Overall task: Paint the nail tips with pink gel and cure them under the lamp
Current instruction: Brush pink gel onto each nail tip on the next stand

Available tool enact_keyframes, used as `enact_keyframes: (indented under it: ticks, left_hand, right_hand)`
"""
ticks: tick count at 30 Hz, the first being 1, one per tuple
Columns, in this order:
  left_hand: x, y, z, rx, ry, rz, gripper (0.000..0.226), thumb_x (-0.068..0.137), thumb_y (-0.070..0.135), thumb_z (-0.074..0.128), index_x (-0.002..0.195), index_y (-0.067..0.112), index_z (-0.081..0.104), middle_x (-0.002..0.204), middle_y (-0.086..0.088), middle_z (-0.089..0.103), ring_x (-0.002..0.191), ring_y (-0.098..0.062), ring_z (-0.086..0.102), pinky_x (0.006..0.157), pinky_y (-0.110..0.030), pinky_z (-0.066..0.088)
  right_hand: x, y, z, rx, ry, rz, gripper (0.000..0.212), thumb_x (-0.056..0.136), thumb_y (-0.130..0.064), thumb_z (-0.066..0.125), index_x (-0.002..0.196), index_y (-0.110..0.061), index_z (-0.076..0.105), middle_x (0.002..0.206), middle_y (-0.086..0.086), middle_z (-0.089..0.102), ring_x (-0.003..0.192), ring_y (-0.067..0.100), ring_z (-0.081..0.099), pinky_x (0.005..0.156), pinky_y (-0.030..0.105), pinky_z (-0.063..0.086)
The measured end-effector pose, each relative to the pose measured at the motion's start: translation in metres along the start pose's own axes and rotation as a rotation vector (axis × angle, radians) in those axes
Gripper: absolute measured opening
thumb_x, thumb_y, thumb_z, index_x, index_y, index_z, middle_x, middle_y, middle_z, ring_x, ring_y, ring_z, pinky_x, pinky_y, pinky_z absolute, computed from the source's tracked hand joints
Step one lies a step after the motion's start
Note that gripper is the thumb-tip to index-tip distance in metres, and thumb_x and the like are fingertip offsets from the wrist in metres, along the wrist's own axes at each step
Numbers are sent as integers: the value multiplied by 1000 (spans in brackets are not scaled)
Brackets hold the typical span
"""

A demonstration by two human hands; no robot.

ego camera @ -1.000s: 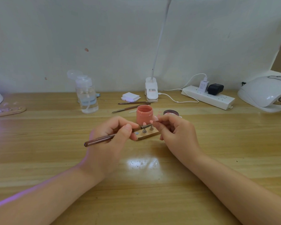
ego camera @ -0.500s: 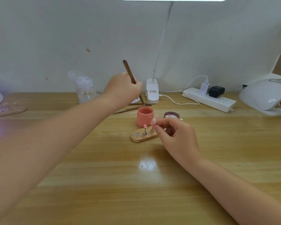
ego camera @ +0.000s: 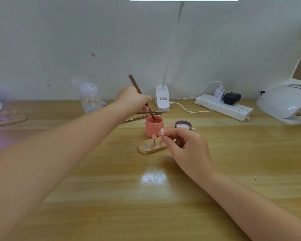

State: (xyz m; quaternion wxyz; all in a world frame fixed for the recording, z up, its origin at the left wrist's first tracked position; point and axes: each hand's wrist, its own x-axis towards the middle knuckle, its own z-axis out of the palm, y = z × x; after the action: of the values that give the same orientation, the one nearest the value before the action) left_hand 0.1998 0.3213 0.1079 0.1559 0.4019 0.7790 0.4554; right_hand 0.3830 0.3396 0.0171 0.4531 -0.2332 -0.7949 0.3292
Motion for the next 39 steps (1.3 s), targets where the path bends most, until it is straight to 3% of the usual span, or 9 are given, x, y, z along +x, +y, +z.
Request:
enact_keyframes:
  ticks: [2, 6, 15, 21, 25, 29, 34, 38, 39]
  left_hand:
    - [1, -5, -8, -171, 48, -67, 10, 87, 13, 59, 82, 5, 63, 45, 5, 61, 41, -6, 46, 44, -17, 37]
    - [0, -20, -18, -420, 62, -227, 13, 88, 12, 58, 75, 10, 60, 43, 6, 58, 39, -7, 41, 39, -13, 33]
    - [-1, -39, -24, -488, 26, -377, 20, 93, 18, 53, 74, 15, 58, 43, 8, 58, 42, -6, 42, 41, -13, 33]
    - [-4, -48, -29, -518, 71, -359, 21, 93, 18, 54, 73, 14, 58, 44, 7, 59, 42, -6, 44, 41, -15, 35]
    - [-20, -47, -31, -728, 163, -257, 15, 92, 18, 60, 78, 13, 63, 52, 5, 65, 46, -5, 50, 46, -16, 42]
    - [-53, -43, -28, -817, 221, -28, 9, 89, 15, 69, 80, 12, 67, 65, -1, 72, 51, -5, 60, 51, -18, 51]
    - [-96, -47, -22, -669, 120, 235, 12, 86, 17, 71, 75, 19, 76, 77, -6, 75, 64, -12, 67, 60, -20, 54]
    - [-128, -58, -12, -391, 91, 404, 8, 82, 32, 66, 87, 31, 72, 82, 5, 75, 74, -19, 69, 67, -32, 56]
    - [-133, -61, -10, -338, 81, 430, 10, 81, 36, 64, 89, 33, 71, 84, 7, 74, 77, -16, 70, 69, -29, 56]
  right_hand:
    - [0, -1, 0, -8, 1, -4, 9, 84, -11, 72, 88, -18, 76, 59, -22, 58, 50, 3, 44, 51, 8, 32]
    - [0, -2, 0, -13, -5, -5, 9, 84, -11, 72, 88, -18, 76, 74, -11, 69, 52, 4, 45, 54, 10, 34]
    - [-1, -3, -1, -27, -1, -14, 8, 84, -11, 72, 88, -18, 76, 60, -20, 60, 51, 3, 45, 53, 10, 34]
    - [0, -3, -2, -56, 4, -26, 8, 84, -11, 72, 88, -18, 76, 58, -29, 55, 52, 2, 46, 52, 8, 33]
    - [0, -4, -1, -95, 18, -39, 7, 84, -11, 73, 89, -15, 76, 57, -33, 54, 53, 0, 49, 53, 7, 34]
    - [0, -4, -2, -93, 28, -40, 9, 83, -11, 73, 88, -17, 77, 55, -28, 56, 51, 2, 47, 53, 8, 33]
    - [0, -5, -3, -91, 25, -52, 9, 85, -9, 72, 90, -14, 76, 63, -18, 61, 53, 3, 47, 55, 10, 35]
    - [0, -6, -3, -112, 44, -74, 8, 85, -7, 71, 90, -12, 76, 55, -23, 54, 53, 0, 49, 55, 7, 34]
    - [0, -6, -3, -124, 47, -81, 9, 85, -7, 71, 91, -12, 76, 56, -23, 53, 54, 0, 50, 56, 7, 35]
